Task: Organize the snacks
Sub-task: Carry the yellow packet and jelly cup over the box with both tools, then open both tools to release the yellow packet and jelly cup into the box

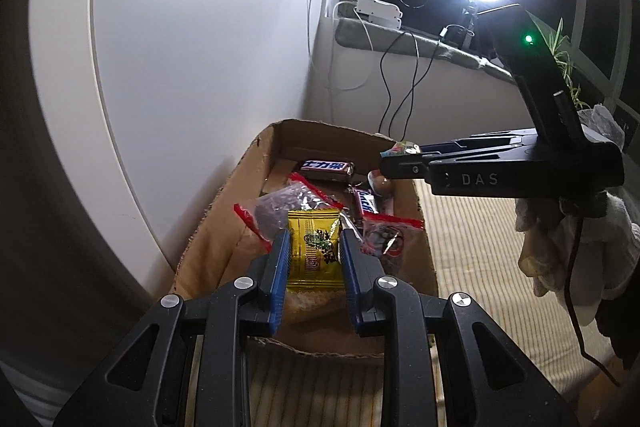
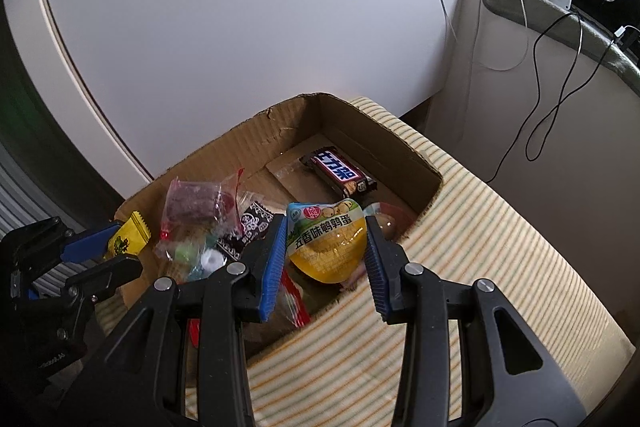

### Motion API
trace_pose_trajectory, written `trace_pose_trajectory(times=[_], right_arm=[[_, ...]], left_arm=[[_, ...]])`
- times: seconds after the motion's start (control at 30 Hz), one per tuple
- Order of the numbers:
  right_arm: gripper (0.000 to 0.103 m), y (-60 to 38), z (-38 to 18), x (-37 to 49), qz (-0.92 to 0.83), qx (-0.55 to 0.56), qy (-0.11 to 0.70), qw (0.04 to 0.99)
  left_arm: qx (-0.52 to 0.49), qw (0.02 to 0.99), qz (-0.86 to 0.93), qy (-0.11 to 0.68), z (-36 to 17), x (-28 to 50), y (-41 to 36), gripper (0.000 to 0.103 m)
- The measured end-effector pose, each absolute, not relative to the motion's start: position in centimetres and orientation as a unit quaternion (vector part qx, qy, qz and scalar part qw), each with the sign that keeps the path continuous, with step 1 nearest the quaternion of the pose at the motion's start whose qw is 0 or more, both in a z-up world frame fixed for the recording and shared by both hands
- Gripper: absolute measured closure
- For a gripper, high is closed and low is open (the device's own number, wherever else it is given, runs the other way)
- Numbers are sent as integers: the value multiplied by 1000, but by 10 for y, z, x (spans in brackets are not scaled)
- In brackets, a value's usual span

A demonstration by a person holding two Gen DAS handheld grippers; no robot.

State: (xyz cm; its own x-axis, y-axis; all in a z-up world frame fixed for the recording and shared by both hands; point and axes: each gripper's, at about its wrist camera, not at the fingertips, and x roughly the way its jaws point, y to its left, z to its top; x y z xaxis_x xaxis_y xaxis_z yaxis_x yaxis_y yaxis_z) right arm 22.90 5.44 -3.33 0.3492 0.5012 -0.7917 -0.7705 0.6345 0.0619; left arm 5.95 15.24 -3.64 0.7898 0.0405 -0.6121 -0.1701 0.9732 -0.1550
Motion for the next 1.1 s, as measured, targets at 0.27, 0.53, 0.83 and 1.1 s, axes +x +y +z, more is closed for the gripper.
trace_pose_trajectory(times=[0.27,0.53,0.83,1.1], right_arm=[[63,65,-42,238,392,-158,423,801],[62,74,-47,244,392,-160,427,799],[33,75,-47,244,387,-162,418,806],[14,68,-42,247,378,-146,416,814]], left_arm=[[-105,938,55,326,-41,65,155,80],[-105,937,55,329,-41,70,159,79],[-102,937,58,330,-42,72,157,57],[-93,937,63,331,-41,72,156,25]])
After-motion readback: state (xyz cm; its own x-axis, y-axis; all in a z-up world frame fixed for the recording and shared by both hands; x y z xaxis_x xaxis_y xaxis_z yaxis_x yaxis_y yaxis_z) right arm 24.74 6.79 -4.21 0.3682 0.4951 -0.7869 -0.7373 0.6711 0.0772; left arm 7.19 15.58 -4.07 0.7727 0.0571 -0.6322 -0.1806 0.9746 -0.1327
